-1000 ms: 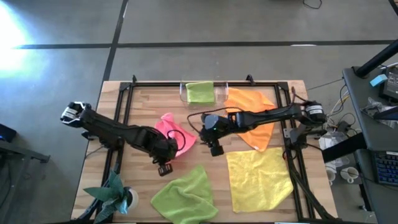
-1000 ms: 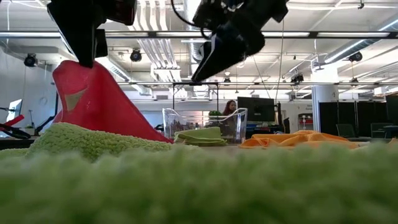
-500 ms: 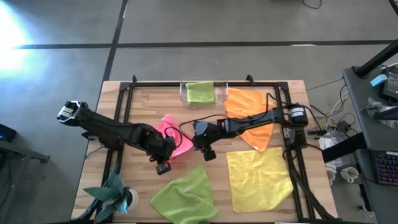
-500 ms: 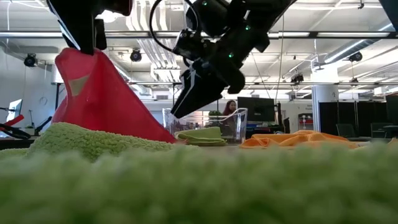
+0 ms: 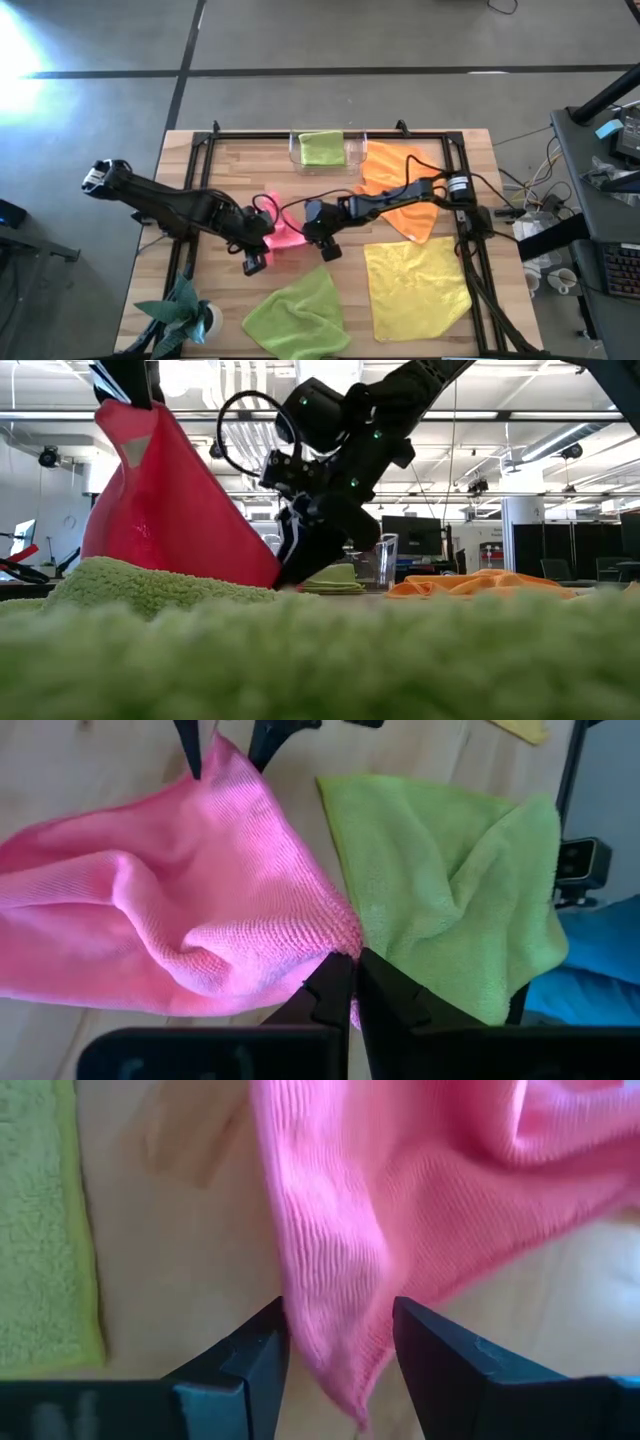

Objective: Fold microfiber towels
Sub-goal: Fold the pink microfiber towel

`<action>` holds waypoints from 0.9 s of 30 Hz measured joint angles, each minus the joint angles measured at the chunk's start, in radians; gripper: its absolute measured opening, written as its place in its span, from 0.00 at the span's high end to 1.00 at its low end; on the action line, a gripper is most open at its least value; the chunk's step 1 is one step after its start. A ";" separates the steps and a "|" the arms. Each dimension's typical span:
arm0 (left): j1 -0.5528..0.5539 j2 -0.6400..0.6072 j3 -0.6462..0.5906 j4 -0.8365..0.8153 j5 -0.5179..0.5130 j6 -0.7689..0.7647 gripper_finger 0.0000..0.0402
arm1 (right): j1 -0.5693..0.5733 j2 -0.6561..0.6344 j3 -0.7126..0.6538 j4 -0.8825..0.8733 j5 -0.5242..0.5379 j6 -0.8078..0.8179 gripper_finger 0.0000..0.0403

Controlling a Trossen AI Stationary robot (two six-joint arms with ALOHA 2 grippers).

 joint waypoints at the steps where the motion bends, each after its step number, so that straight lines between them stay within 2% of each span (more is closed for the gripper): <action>1: 0.000 -0.005 0.000 -0.003 -0.001 0.000 1.00 | 0.000 0.000 0.000 -0.014 0.000 0.012 0.60; 5: 0.000 -0.024 -0.003 -0.006 -0.002 0.000 1.00 | 0.000 -0.019 -0.001 -0.044 0.000 0.062 0.68; 12: 0.000 -0.032 -0.007 -0.005 -0.007 0.031 1.00 | 0.000 -0.050 0.013 -0.049 0.000 0.131 0.95; 16: 0.000 -0.032 -0.008 -0.005 -0.007 0.036 1.00 | 0.002 -0.056 0.060 -0.129 0.001 0.168 0.97; 22: 0.000 -0.049 0.000 -0.011 0.005 0.072 1.00 | 0.011 -0.114 0.166 -0.361 0.005 0.186 0.98; 27: 0.002 -0.054 0.038 -0.033 0.028 0.151 1.00 | 0.029 -0.184 0.265 -0.531 0.072 0.235 0.98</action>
